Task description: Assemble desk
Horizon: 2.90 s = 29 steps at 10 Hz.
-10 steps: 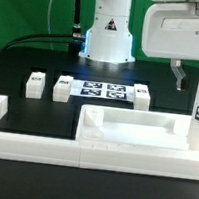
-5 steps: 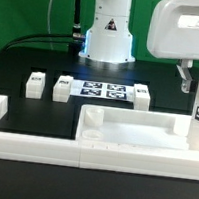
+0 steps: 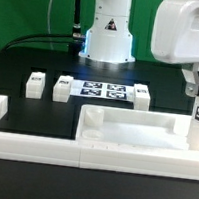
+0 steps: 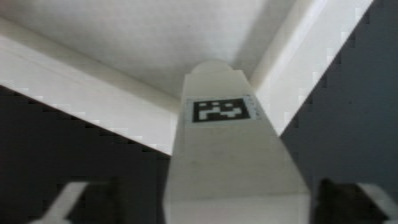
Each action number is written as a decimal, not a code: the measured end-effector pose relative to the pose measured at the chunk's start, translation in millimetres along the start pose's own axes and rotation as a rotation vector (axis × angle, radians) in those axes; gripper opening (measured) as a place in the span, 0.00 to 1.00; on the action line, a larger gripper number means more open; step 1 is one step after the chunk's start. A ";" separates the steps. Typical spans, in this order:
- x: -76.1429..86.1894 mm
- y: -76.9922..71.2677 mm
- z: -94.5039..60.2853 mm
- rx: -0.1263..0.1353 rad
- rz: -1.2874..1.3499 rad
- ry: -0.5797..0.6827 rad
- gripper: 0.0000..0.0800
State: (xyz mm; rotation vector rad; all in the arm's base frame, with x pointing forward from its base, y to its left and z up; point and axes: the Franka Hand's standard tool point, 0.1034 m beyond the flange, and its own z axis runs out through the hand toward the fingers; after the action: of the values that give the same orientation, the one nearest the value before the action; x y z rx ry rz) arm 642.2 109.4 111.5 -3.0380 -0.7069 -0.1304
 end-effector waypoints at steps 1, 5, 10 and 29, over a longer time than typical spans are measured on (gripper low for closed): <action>0.0 0.1 0.0 0.000 0.001 0.000 0.49; -0.2 0.1 0.4 0.000 0.026 0.000 0.36; 0.1 1.0 0.9 0.022 0.544 0.006 0.36; -18.1 4.2 -45.7 0.018 0.853 -0.011 0.81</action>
Offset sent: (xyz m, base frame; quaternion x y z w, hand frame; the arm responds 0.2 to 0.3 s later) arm 0.0000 0.0000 0.0000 0.0000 0.0000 0.0650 0.9979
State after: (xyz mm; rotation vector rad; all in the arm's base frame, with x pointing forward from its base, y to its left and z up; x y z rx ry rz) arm 624.3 95.9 155.5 -3.0134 0.6025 -0.0825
